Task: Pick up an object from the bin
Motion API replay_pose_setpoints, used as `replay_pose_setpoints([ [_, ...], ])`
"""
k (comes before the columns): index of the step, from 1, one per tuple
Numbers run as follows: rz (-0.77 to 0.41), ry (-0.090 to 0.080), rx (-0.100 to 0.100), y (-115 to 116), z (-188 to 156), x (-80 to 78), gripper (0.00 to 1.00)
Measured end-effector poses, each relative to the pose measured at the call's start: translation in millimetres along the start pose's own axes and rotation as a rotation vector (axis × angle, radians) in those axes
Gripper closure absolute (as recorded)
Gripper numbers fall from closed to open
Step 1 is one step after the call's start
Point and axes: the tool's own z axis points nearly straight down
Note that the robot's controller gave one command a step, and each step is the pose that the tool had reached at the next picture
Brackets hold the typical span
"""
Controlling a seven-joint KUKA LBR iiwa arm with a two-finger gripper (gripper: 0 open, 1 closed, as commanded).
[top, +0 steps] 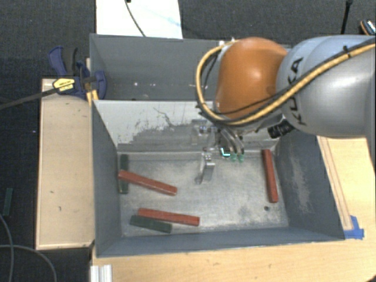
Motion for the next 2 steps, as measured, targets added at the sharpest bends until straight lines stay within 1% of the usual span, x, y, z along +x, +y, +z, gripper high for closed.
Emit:
replay_pose_setpoints([
  [1,-0.347,-0.003,0.001,56.8,132.9,-11.4,0.00],
  [2,-0.338,-0.014,0.002,55.1,127.3,-15.5,1.00],
])
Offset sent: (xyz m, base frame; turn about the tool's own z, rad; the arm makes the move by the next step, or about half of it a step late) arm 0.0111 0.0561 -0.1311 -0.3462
